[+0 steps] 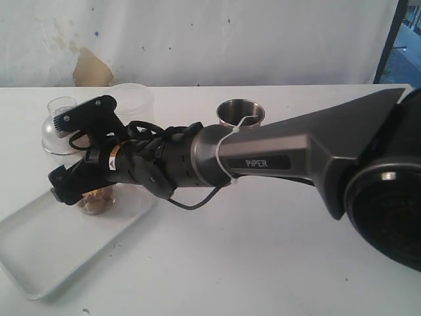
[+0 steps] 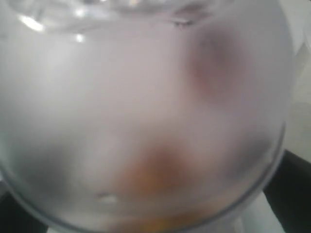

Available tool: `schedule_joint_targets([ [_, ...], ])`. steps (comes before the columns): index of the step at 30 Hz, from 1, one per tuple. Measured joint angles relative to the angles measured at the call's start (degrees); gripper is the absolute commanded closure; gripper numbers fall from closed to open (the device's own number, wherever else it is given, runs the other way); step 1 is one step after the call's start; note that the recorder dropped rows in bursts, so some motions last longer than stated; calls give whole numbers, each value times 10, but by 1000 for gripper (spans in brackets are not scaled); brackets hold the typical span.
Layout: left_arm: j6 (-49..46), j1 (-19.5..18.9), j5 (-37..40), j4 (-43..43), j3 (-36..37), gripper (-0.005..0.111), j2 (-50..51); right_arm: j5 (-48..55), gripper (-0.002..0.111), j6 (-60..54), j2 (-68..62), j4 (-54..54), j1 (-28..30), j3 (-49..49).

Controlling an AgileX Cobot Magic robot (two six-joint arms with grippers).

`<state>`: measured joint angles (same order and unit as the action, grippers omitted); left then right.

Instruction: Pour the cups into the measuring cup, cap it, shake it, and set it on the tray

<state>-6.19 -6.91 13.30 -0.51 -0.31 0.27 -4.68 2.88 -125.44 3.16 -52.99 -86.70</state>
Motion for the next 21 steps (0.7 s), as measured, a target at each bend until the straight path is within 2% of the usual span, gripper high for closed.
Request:
schedule_joint_targets([
  [6, 0, 0, 0, 0, 0, 107, 0, 60, 11, 0, 23, 0, 0, 0],
  [15, 0, 0, 0, 0, 0, 107, 0, 116, 48, 0, 49, 0, -1, 0],
  [21, 0, 0, 0, 0, 0, 107, 0, 178, 53, 5, 69, 0, -2, 0],
])
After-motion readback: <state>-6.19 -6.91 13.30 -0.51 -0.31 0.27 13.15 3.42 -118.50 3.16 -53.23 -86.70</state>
